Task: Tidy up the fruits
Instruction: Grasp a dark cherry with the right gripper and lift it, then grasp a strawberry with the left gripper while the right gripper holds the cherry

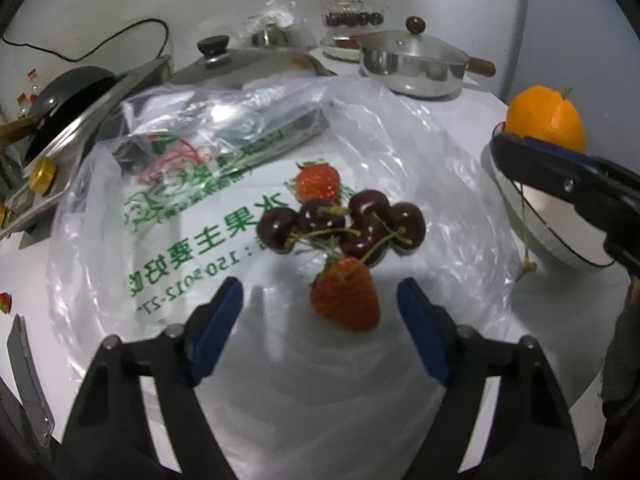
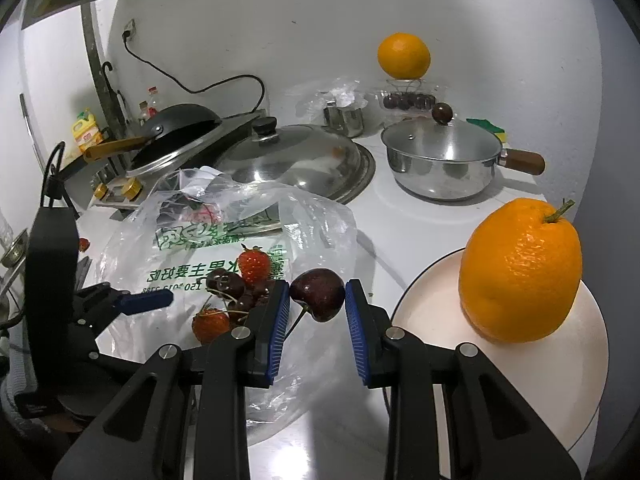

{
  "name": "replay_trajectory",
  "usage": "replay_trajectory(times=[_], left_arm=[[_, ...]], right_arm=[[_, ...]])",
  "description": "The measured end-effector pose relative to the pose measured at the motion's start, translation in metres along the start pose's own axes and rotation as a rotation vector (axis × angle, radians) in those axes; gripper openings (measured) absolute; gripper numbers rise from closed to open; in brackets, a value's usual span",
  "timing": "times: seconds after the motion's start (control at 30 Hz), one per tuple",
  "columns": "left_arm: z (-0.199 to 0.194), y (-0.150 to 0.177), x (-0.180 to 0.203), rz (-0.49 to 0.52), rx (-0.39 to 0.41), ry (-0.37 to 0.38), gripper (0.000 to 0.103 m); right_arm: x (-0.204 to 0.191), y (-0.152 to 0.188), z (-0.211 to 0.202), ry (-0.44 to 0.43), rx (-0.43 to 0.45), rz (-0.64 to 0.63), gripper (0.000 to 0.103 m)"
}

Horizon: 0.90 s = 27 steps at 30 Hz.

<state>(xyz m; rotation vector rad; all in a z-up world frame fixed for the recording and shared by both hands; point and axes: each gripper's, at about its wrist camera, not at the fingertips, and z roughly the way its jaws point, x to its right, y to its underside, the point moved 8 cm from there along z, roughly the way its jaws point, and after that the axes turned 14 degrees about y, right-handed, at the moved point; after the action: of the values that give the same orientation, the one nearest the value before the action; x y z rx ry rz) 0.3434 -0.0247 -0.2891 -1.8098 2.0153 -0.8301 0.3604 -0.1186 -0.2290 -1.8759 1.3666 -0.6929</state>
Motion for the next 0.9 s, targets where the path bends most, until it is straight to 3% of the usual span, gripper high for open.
replay_trajectory(times=[0.5,0.9], left_arm=[[0.010,0.004,0.004,-0.019,-0.031,0.077,0.039],[-0.015,0.008,0.000,-0.009,0.012,0.089,0.038]], right_arm=[[0.002,0.000,0.001,0.006,0.001,-0.008,0.031],[-0.016,-0.006,-0.016,0.020,0.022,-0.036,0.031]])
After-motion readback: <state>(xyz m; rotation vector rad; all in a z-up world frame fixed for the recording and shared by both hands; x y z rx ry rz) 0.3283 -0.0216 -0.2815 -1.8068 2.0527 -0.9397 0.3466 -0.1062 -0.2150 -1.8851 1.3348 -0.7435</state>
